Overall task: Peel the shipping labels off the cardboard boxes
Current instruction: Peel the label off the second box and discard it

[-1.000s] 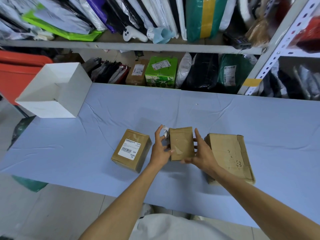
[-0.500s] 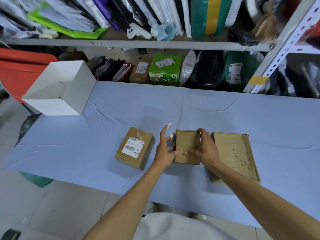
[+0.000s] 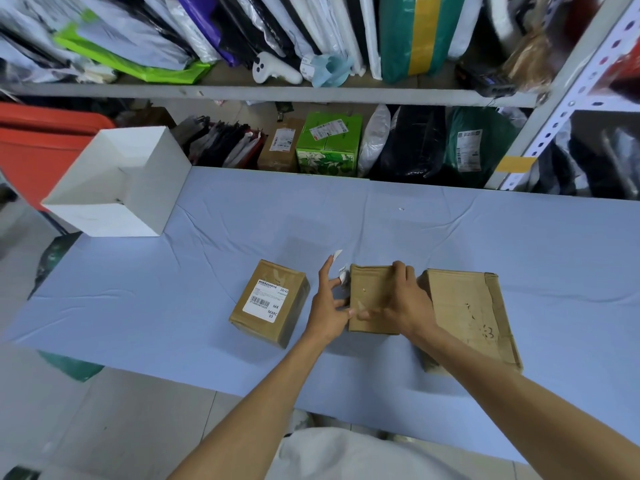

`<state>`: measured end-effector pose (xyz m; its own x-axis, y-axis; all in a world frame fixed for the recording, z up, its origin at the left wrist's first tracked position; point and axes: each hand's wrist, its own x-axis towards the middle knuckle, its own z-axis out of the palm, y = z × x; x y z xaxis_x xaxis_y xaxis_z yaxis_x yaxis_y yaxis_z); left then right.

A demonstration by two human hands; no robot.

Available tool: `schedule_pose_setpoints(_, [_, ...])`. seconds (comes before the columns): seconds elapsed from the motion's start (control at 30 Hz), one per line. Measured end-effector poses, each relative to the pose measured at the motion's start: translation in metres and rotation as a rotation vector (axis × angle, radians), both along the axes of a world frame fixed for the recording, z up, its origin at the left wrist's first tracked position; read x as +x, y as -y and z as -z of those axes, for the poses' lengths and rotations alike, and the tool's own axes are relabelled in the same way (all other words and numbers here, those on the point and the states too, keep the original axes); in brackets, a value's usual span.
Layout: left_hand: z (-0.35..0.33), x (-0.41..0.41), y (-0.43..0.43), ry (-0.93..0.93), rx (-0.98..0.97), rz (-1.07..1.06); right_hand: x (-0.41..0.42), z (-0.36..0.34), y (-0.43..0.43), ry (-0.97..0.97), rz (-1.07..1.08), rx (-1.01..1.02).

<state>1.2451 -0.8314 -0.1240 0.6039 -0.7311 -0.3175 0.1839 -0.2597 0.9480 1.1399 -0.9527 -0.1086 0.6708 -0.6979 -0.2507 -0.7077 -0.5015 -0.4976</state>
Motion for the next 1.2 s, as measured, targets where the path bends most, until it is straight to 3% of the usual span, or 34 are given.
schedule_pose_setpoints(0.2, [0.0, 0.001, 0.0, -0.001, 0.002, 0.003, -0.001, 0.003, 0.019, 0.176, 0.092, -0.032])
schedule_pose_setpoints(0.33, [-0.001, 0.001, 0.0, 0.004, 0.009, -0.002, -0.001, -0.004, 0.008, 0.098, 0.025, 0.101])
schedule_pose_setpoints(0.47, [-0.003, 0.003, -0.001, -0.009, 0.006, 0.018, 0.003, -0.006, 0.0, 0.015, -0.027, 0.019])
schedule_pose_setpoints(0.7, [-0.004, 0.003, 0.001, -0.015, 0.007, 0.006, 0.008, -0.006, 0.008, 0.148, 0.083, 0.046])
schedule_pose_setpoints(1.03, [0.001, 0.005, -0.002, 0.008, 0.012, -0.03, 0.01, -0.007, 0.013, 0.096, 0.061, -0.063])
schedule_pose_setpoints(1.2, [0.007, 0.008, 0.001, 0.027, -0.005, -0.035, 0.006, -0.003, 0.016, 0.12, 0.1, -0.005])
